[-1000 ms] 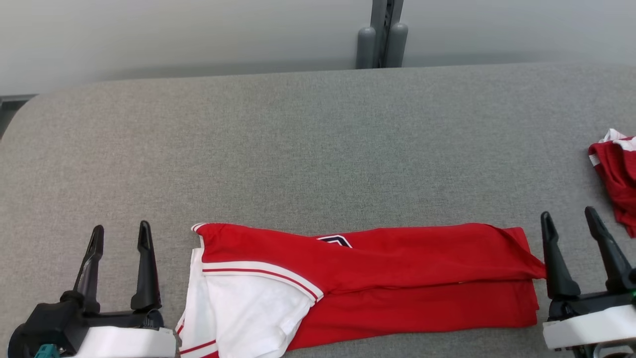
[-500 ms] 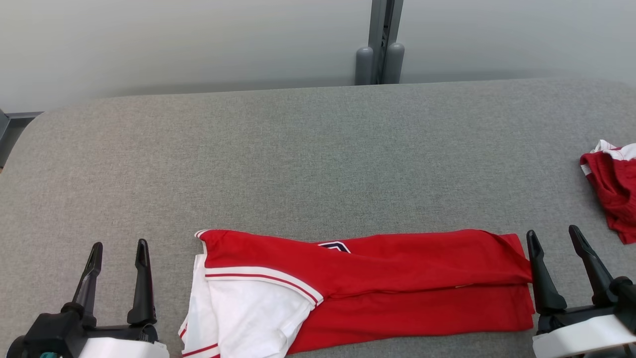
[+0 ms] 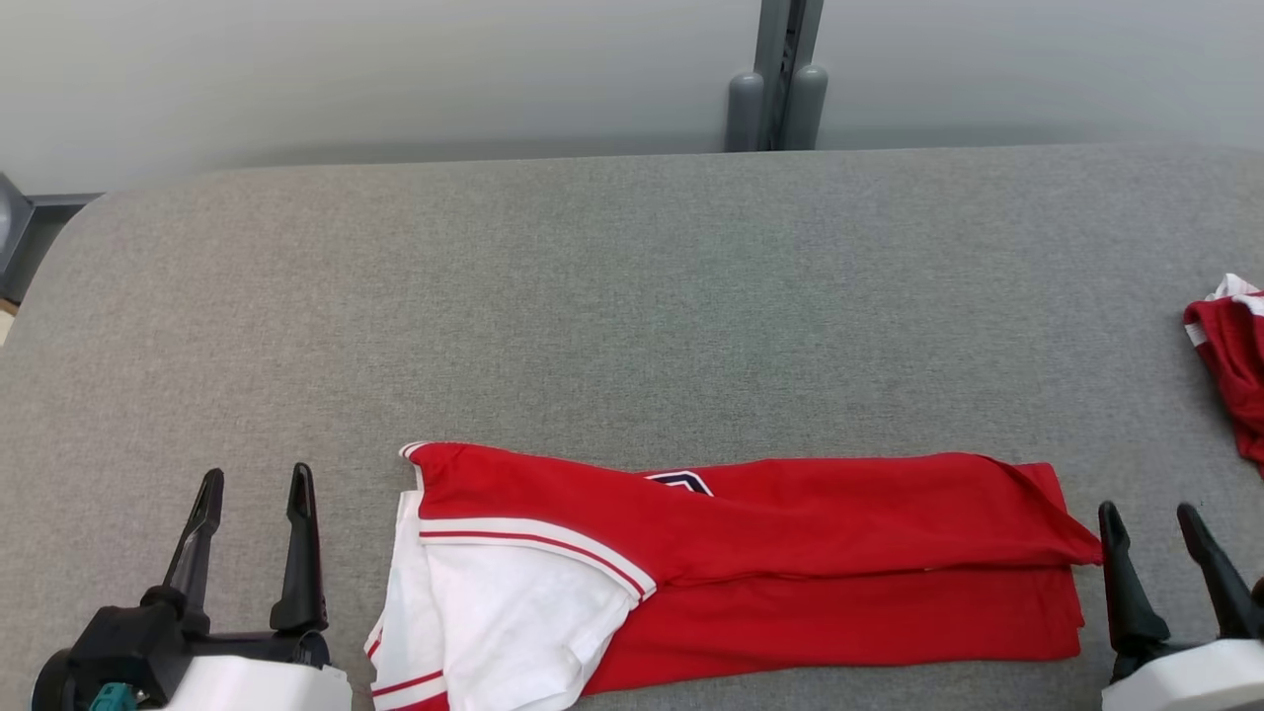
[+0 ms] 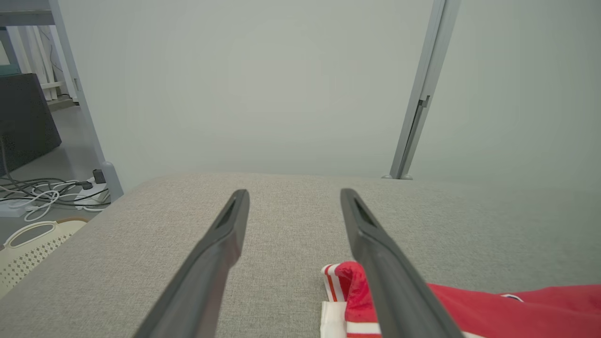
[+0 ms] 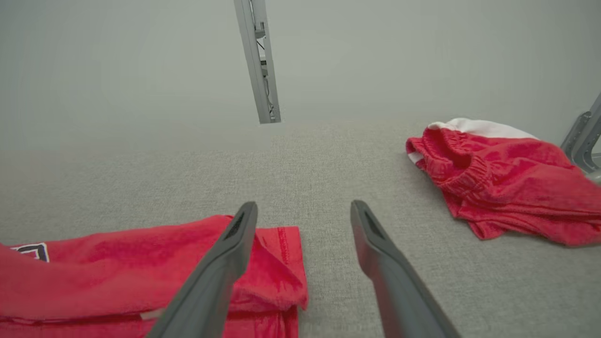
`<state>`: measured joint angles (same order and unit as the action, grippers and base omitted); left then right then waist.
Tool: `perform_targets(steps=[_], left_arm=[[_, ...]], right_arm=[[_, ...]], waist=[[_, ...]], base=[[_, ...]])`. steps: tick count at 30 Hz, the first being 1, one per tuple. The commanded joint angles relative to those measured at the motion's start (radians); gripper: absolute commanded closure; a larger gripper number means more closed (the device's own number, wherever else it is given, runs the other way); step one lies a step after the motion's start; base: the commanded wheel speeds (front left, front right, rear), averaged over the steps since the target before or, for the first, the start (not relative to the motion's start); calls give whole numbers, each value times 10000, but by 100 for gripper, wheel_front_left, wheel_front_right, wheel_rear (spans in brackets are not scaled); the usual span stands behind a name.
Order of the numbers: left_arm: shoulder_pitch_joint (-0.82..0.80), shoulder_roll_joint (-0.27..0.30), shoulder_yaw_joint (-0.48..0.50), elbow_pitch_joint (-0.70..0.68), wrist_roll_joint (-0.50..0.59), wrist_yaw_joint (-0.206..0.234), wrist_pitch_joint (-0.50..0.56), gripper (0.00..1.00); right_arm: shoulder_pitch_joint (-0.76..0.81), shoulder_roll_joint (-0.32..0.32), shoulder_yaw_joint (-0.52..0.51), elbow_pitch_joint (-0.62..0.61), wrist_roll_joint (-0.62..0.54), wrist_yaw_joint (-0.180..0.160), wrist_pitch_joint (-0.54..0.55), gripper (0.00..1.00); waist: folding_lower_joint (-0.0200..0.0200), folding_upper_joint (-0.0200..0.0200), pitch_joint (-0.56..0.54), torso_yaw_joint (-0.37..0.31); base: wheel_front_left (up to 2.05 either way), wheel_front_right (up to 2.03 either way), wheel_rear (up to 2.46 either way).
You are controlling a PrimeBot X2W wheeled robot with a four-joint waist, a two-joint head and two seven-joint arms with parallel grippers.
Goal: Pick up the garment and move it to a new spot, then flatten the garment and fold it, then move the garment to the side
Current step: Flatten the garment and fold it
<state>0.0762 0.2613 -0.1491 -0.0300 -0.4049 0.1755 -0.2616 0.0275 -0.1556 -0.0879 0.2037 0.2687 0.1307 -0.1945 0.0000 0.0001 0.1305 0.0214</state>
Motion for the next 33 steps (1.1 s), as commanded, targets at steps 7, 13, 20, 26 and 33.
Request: perform_targets(steps=[7, 13, 20, 26, 33], left_arm=[[-414, -95, 7, 93, 205, -183, -37, 0], [-674, -168, -2, 176, 267, -301, -37, 0], [-847, -263, 28, 263, 351, -405, -37, 0], [-711, -314, 196, 224, 408, -427, -37, 0], [-680, -328, 382, 150, 483, -458, -37, 0]], right_arm=[[-346, -37, 378, 1819, 650, 1, -75, 0], [-1145, -34, 1355, 3039, 1283, 1, -147, 0], [-1310, 162, 2091, 4440, 1984, -1, -17, 0], [-1232, -109, 2415, 4497, 2620, -19, -414, 100], [-975, -880, 1756, 4122, 2988, -70, -649, 100]], waist=[[0, -1, 362, 157], [0, -1, 707, 161], [0, -1, 773, 312], [0, -1, 812, 240], [0, -1, 893, 69]], base=[[0, 0, 0], [0, 0, 0], [0, 0, 0], [0, 0, 0], [0, 0, 0]])
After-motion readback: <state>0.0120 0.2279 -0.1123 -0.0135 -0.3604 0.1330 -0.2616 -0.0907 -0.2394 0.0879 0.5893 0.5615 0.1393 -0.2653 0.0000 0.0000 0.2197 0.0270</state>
